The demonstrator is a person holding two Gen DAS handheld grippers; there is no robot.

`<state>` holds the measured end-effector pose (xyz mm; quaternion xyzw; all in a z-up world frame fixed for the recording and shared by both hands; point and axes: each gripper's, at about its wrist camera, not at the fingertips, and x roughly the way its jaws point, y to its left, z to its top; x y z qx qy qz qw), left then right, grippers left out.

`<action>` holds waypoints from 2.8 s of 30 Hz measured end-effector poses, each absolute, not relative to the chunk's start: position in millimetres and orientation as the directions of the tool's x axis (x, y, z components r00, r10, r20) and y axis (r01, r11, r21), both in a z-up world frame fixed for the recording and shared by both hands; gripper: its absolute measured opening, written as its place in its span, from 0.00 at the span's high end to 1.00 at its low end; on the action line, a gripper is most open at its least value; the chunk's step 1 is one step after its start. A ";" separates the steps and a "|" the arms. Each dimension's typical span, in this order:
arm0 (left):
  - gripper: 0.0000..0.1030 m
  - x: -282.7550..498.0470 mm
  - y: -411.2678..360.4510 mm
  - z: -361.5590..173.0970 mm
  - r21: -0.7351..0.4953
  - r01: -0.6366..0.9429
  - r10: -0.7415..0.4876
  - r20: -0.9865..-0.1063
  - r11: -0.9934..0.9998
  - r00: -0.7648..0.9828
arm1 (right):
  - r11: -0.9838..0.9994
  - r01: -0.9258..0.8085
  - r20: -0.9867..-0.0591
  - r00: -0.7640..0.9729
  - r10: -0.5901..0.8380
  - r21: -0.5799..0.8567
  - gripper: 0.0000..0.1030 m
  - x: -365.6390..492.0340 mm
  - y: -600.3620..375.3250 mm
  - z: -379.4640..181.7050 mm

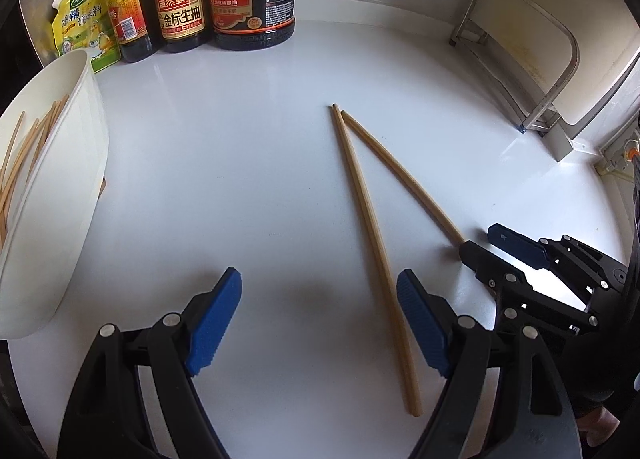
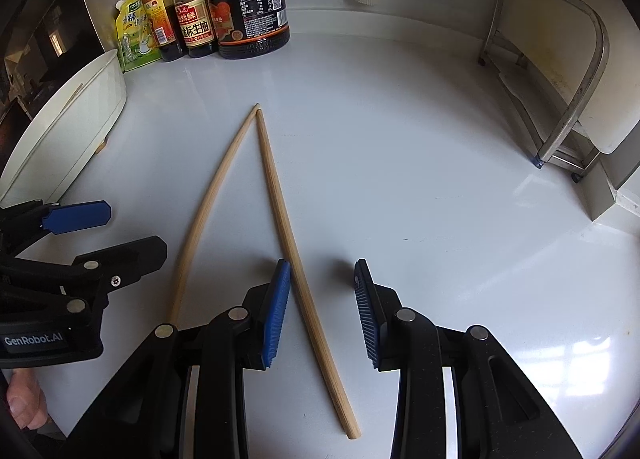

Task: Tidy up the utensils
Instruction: 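Move both open tools back to the last two chopsticks, then close the left tool on a chopstick while the right tool grasps the other, then carry both chopsticks over the white basin and lower them in, then open both tools to release the chopsticks into the basin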

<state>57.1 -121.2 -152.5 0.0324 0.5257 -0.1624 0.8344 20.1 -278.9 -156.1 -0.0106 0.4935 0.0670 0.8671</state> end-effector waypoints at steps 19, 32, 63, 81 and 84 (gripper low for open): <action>0.37 53.2 -135.6 -162.0 -0.052 0.319 -0.193 -0.883 0.946 0.428 | 0.973 -0.232 -0.854 0.504 0.129 0.010 0.70 20.4 -268.9 -157.6; 0.93 53.0 -131.0 -159.1 -0.125 0.348 -0.263 -0.886 0.929 0.382 | 0.977 -0.170 -0.857 0.478 0.193 0.126 0.94 22.3 -268.2 -155.9; 0.93 97.6 102.6 -29.3 -0.112 0.150 -0.177 -0.817 0.982 0.549 | 0.891 -0.291 -0.733 0.507 0.453 0.349 0.94 83.8 -68.9 -38.8; 0.90 146.4 187.1 -76.3 -0.112 0.010 -0.103 -0.867 0.994 0.488 | 0.901 -0.333 -0.834 0.381 0.399 0.279 0.94 143.1 36.5 -71.3; 0.76 145.0 191.8 -76.8 -0.104 -0.009 -0.085 -0.863 0.995 0.498 | 0.905 -0.324 -0.830 0.394 0.395 0.277 0.92 142.2 32.1 -68.9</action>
